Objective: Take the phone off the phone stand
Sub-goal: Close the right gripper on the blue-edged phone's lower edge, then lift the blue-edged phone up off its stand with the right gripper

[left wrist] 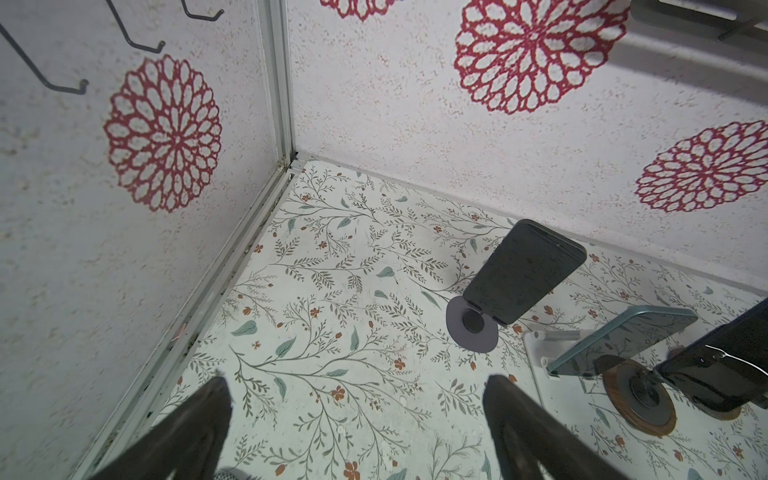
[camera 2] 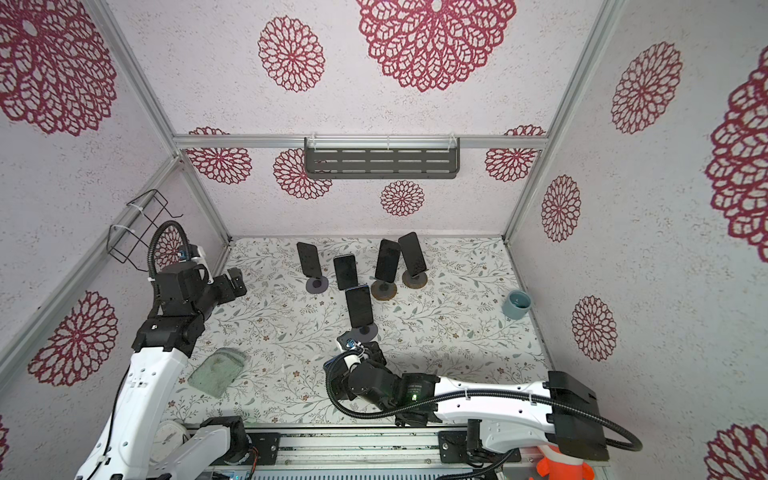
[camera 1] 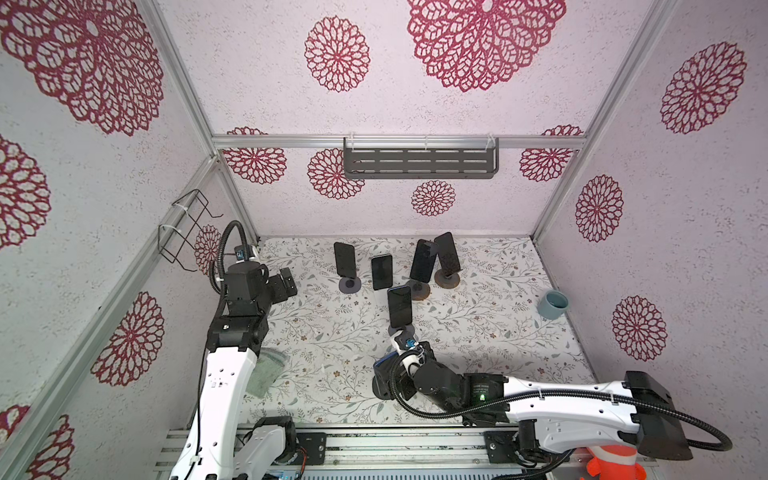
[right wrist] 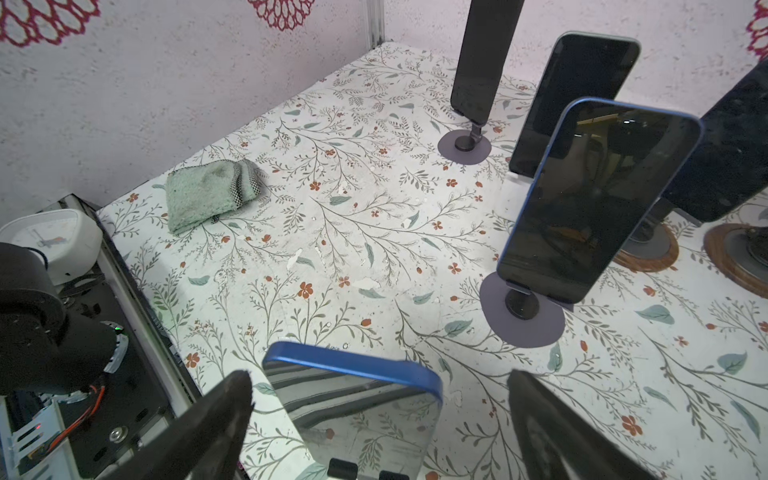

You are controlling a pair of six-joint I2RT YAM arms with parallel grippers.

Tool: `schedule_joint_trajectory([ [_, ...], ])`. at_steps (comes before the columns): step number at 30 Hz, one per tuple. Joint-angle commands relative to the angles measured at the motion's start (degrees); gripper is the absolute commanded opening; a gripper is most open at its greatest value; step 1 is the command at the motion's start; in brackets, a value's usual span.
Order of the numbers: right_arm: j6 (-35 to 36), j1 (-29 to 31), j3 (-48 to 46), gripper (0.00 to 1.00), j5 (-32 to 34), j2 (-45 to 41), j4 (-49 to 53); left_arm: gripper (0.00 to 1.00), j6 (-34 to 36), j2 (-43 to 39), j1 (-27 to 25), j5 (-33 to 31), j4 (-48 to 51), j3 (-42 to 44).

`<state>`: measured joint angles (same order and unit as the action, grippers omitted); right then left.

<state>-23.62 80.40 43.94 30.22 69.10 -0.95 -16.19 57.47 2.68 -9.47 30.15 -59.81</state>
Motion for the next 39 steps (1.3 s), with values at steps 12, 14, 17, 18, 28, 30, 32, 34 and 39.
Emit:
schedule_joint_trajectory([
  [12,-3.85,-0.53,-0.61,0.99,2.3,5.35,-6.14,0.98,-0.5,-0.52,1.15,1.12,-1.84,0.6],
  [14,-4.47,-0.51,-0.69,0.98,3.18,5.88,-6.68,0.98,-0.51,-0.59,1.26,1.2,-1.82,0.65],
  [17,-4.91,-0.52,-0.94,0.94,4.01,5.61,-6.87,0.98,-0.51,-0.74,1.27,1.15,-1.91,0.75],
  [18,-5.03,-0.53,-0.81,0.93,4.32,5.56,-6.47,0.98,-0.51,-0.7,1.36,1.3,-1.94,0.75],
  [28,-4.85,-0.51,-0.24,0.82,4.99,5.08,-4.96,0.98,-0.87,-0.7,1.8,1.03,-1.85,0.75],
  [30,-4.85,-0.48,0.08,0.8,5.16,4.48,-4.16,0.98,-0.95,-0.65,1.8,1.08,-1.85,0.75],
  [32,-5.0,-0.51,0.51,0.79,5.24,3.85,-3.17,0.98,-1.07,-0.61,1.89,1.03,-1.85,0.75],
  [34,-4.93,-0.81,0.97,0.78,5.25,3.1,-1.74,0.98,-1.22,-0.52,1.98,0.76,-1.86,0.84],
  [39,-4.76,-1.07,2.91,0.75,5.4,0.86,1.83,0.98,-1.56,-0.34,1.99,0.77,-1.85,0.84],
])
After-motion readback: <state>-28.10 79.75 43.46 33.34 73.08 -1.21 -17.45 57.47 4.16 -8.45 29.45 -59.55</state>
